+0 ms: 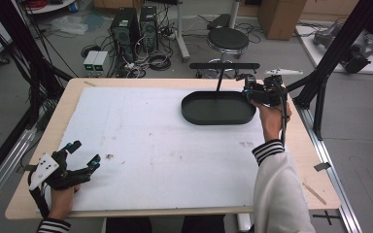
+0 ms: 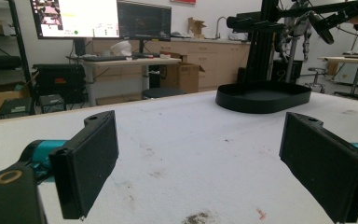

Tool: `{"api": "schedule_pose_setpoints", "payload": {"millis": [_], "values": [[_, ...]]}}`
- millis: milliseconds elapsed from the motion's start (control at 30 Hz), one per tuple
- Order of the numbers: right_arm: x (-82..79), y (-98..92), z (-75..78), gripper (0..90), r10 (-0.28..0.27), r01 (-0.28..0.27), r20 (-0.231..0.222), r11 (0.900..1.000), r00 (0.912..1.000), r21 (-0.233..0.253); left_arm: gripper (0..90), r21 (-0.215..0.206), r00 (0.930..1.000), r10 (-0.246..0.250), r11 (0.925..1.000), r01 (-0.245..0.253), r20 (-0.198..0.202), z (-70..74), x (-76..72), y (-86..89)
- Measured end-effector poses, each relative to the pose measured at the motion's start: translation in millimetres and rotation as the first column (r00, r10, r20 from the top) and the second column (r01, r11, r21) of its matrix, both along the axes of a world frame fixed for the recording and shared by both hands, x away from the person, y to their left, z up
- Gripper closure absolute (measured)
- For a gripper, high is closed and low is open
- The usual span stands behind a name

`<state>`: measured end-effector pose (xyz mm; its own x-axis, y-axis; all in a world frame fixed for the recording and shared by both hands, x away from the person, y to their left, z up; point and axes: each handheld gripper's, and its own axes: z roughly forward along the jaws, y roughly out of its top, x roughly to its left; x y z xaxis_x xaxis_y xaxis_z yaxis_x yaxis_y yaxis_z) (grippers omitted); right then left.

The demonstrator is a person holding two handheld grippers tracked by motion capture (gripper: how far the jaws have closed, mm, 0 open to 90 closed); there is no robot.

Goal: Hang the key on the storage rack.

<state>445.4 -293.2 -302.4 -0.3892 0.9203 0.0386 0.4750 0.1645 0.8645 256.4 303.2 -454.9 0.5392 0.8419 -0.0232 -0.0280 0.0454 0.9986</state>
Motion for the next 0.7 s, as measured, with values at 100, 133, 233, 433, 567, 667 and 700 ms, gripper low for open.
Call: {"api": "schedule_pose_setpoints", "payload": {"millis": [100, 133, 233, 433, 567, 667, 700], "values": [[2.2, 1.8, 2.0, 48.0, -0.009, 0.009, 0.007, 1.0, 0.9999, -0.005, 12.1, 0.0, 1.0, 0.0, 1.0, 0.0, 0.0, 0.0, 0.0, 0.1], [2.2, 1.8, 2.0, 48.0, -0.009, 0.009, 0.007, 1.0, 0.9999, -0.005, 12.1, 0.0, 1.0, 0.0, 1.0, 0.0, 0.0, 0.0, 0.0, 0.1], [3.7, 3.6, 4.1, 48.0, -0.013, 0.013, 0.021, 1.0, 0.9997, -0.003, 12.1, -0.002, 1.0, 0.0, 1.0, 0.0, 0.0, 0.0, 0.1, 0.1], [8.1, 7.4, 4.3, 48.0, -0.022, 0.022, 0.036, 1.0, 0.9991, 0.007, 12.1, -0.002, 1.0, 0.0, 1.0, 0.0, 0.0, 0.0, 0.0, 0.2], [8.8, 8.7, 5.2, 48.0, -0.025, 0.025, 0.044, 1.0, 0.9987, 0.012, 12.1, -0.003, 1.0, -0.001, 1.0, 0.001, 0.0, 0.0, 0.1, 0.2], [9.3, 9.0, 5.9, 48.0, -0.024, 0.023, 0.048, 1.0, 0.9986, 0.018, 12.1, -0.003, 1.0, -0.001, 1.0, 0.001, -0.001, 0.0, 0.1, 0.5], [9.8, 9.2, 6.3, 48.0, -0.024, 0.023, 0.05, 1.0, 0.9984, 0.02, 12.1, -0.003, 1.0, -0.001, 1.0, 0.001, -0.002, 0.0, 0.1, 0.5]]}}
